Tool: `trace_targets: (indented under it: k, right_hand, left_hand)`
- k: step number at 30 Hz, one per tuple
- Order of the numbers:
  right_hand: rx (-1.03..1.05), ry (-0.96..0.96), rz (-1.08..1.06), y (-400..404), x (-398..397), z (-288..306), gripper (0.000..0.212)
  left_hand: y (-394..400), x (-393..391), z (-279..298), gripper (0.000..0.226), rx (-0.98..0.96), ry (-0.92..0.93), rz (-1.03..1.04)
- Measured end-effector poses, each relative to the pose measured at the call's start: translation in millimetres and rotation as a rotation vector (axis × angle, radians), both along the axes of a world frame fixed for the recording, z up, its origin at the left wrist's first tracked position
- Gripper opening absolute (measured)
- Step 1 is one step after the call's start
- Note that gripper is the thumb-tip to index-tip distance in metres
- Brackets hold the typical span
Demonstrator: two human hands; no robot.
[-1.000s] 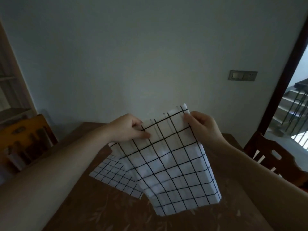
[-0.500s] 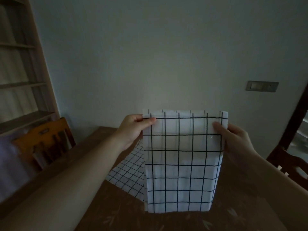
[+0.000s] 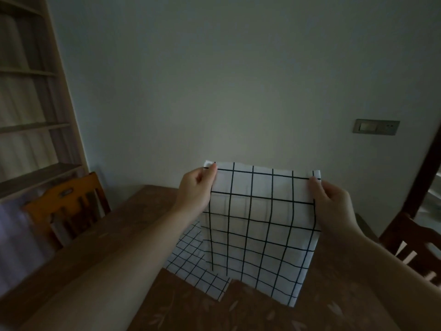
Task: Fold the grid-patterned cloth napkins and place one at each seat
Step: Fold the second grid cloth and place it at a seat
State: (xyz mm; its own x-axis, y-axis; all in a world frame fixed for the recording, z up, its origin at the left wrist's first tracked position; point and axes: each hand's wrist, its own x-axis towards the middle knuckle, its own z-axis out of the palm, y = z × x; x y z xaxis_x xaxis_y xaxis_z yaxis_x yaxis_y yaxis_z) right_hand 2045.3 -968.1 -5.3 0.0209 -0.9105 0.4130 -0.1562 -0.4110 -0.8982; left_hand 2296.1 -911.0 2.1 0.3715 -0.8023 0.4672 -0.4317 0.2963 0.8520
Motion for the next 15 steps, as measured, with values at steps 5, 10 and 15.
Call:
trace_targets:
  k: [5, 10, 15]
  right_hand:
    - [-0.111, 0.058, -0.080, 2.3, 7.0, -1.8, 0.044]
    - [-0.139, 0.063, -0.090, 1.6, 8.2, -3.6, 0.045]
    - [-0.234, 0.162, -0.069, 5.0, 13.4, -2.2, 0.043]
  left_hand:
    - [1.4, -1.1, 0.3, 0.048, -0.084, 0.030, 0.015]
    - [3.1, 12.9, -2.6, 0.048, 0.060, 0.008, -0.084]
    - [10.1, 34.4, 6.0, 0.046, 0.155, -0.009, -0.239]
